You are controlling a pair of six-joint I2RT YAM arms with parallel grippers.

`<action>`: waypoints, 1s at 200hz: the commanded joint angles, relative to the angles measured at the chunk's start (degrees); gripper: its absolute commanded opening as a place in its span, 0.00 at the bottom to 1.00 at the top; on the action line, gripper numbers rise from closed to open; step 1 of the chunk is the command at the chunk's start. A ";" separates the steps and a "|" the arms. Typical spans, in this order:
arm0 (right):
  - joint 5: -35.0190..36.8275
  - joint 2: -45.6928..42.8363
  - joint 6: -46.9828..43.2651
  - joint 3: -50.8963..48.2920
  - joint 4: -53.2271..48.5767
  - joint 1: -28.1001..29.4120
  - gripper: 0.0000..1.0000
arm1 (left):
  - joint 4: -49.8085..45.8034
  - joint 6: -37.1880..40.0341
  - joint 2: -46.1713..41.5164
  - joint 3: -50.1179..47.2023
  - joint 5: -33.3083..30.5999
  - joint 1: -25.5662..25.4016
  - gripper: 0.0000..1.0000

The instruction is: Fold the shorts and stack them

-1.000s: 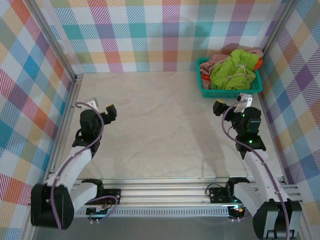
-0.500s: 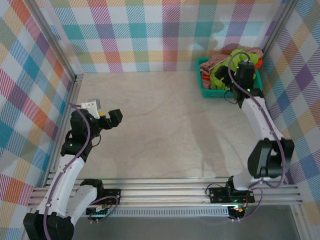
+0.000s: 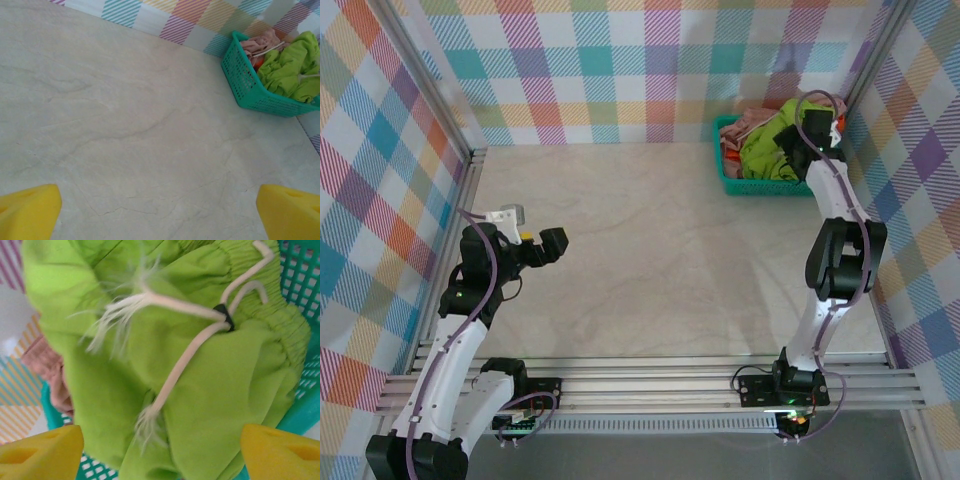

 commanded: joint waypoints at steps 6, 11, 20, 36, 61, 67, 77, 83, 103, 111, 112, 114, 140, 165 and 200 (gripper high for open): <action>-3.39 4.06 1.72 4.21 -2.61 -0.76 0.74 | -1.64 -0.19 -0.41 1.10 1.12 0.49 1.00; -3.60 4.77 1.66 4.71 -2.72 -0.87 0.72 | -1.75 -0.23 -0.48 1.17 1.07 0.41 1.00; -3.86 5.83 1.71 5.53 -2.81 -0.97 0.67 | -2.02 -0.35 -0.55 1.24 0.86 0.40 1.00; -4.99 7.72 1.73 6.74 -2.94 -1.14 0.55 | -2.19 -0.68 -0.84 1.12 0.63 0.40 1.00; -7.11 9.44 1.89 7.84 -2.58 -1.16 0.26 | -2.36 -1.14 -1.11 1.03 0.20 0.40 1.00; -7.36 9.34 2.04 7.64 -2.40 -1.23 0.19 | -2.32 -1.24 -1.11 0.95 0.06 0.40 1.00; -7.62 8.59 2.21 6.80 -1.66 -1.14 0.07 | -2.40 -1.34 -1.11 1.04 0.06 0.38 1.00; -7.96 7.65 2.39 5.92 -0.49 -1.10 0.01 | -2.40 -1.42 -1.08 1.17 0.10 0.36 1.00; -9.29 2.91 3.59 0.09 5.13 -1.10 0.00 | -2.51 -1.59 -1.20 1.37 0.11 0.40 1.00; -9.73 0.49 4.10 -2.83 7.71 -1.02 0.00 | -2.34 -1.68 -1.25 1.32 0.07 0.40 1.00; -9.75 0.16 4.14 -3.14 7.99 -1.02 0.00 | -2.33 -1.69 -1.27 1.24 0.04 0.40 1.00; -9.76 -0.49 4.29 -3.82 8.42 -0.97 0.00 | -2.23 -1.75 -1.28 1.21 0.07 0.40 1.00; -9.72 -8.88 5.15 -11.30 14.20 0.46 0.00 | -0.93 -2.69 -1.30 0.59 0.08 0.40 1.00; -8.50 -16.67 4.98 -16.72 17.85 3.53 0.00 | -0.74 -2.83 -1.20 0.70 0.20 0.32 1.00; -6.27 -25.57 3.54 -20.90 21.34 9.39 0.00 | -0.38 -3.43 -1.03 1.07 0.19 0.23 1.00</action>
